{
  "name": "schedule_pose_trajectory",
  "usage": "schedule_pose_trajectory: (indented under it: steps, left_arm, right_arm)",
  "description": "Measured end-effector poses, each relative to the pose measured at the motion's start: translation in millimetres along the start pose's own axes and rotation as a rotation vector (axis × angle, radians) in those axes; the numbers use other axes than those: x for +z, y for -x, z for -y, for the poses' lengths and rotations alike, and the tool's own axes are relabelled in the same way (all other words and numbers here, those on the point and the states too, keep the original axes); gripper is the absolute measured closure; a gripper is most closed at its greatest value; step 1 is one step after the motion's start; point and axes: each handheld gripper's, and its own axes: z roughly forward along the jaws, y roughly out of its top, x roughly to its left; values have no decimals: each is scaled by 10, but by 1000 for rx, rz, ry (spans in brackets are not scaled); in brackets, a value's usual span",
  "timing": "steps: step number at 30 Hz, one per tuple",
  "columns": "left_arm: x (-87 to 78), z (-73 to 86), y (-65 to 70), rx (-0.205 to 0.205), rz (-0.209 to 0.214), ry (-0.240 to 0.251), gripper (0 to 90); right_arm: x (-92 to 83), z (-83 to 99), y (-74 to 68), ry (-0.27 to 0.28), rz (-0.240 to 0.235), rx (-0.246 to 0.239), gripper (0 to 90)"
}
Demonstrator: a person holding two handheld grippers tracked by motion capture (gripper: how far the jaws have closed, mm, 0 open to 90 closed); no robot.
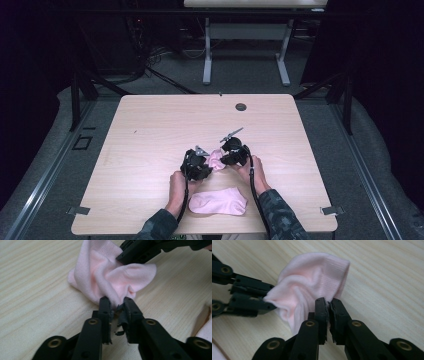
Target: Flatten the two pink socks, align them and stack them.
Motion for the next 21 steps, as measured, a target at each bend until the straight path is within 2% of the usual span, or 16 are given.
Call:
schedule_pose_trajectory:
  steps: [2,4,10,12,13,15,17,19,20,21]
  left_arm:
    - [-34,5,-15,7,-16,-2,834]
    - [-132,-2,-42,27,-43,5,838]
    - [-674,-125,-67,153,-182,39,838]
    - [-802,-158,-27,199,-207,31,837]
    - [-838,-165,10,225,-221,25,836]
    - [-842,-161,90,265,-223,-7,834]
    - [-767,-123,156,294,-197,-28,829]
    - [-657,-77,208,289,-156,-33,815]
    - [-603,-61,221,285,-139,-34,796]
    - [-553,-51,227,277,-137,-44,760]
  right_arm:
    - [-47,-2,-18,0,1,-13,852]
    - [-116,-5,-57,30,-11,3,853]
    - [-423,-48,-199,121,-76,16,855]
    - [-511,-65,-256,140,-99,20,856]
    - [-547,-70,-288,147,-95,19,856]
    - [-604,-60,-324,153,-93,25,856]
    - [-645,-18,-324,126,-76,32,855]
    - [-640,57,-289,107,-65,55,854]
    - [-631,97,-255,80,-51,55,854]
    - [-619,141,-222,65,-29,63,854]
